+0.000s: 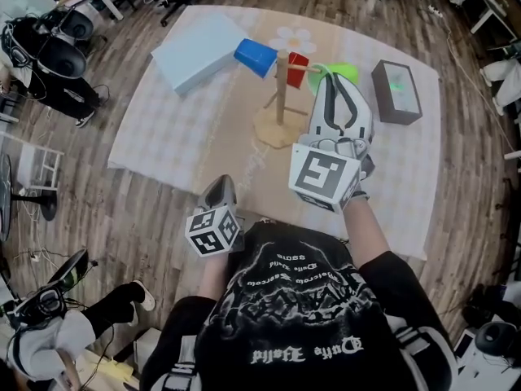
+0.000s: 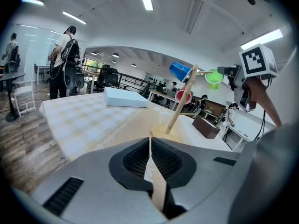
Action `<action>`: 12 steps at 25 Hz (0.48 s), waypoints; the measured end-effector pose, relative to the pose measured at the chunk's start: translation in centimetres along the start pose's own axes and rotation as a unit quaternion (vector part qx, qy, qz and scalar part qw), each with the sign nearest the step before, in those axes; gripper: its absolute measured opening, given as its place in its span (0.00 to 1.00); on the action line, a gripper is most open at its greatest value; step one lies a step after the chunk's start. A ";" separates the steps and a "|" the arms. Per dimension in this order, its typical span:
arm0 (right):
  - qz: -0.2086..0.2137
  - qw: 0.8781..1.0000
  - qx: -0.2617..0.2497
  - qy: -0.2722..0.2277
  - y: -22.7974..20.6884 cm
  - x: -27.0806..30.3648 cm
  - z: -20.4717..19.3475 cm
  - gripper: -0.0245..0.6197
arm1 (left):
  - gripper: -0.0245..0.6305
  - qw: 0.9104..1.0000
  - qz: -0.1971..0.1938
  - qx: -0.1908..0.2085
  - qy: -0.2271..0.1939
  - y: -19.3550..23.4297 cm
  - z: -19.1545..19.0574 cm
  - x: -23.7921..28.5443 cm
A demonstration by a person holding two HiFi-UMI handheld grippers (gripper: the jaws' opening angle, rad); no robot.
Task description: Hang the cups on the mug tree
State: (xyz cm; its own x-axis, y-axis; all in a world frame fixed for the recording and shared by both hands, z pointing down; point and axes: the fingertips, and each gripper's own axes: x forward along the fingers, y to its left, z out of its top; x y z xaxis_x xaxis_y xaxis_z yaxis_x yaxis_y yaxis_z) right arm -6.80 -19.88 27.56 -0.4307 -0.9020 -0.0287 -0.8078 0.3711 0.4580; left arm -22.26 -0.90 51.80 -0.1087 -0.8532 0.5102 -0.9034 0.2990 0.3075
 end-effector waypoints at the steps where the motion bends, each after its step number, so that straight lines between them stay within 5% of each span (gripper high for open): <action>1: 0.001 1.000 -0.005 0.000 0.3 0.0 0.1 0.09 | 0.08 1.000 0.000 0.000 0.000 0.1 0.0 0.0; 12: 0.010 1.000 -0.014 0.001 2.3 0.8 0.4 0.10 | 0.08 1.000 0.010 -0.005 0.000 1.0 0.4 -0.3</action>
State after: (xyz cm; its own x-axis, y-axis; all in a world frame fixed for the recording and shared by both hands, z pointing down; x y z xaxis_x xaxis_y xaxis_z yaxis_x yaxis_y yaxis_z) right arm -9.12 -19.63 28.22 -0.4459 -0.8949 -0.0174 -0.7875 0.3830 0.4829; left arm -23.31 -0.49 51.67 -0.1272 -0.8471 0.5160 -0.8965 0.3208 0.3057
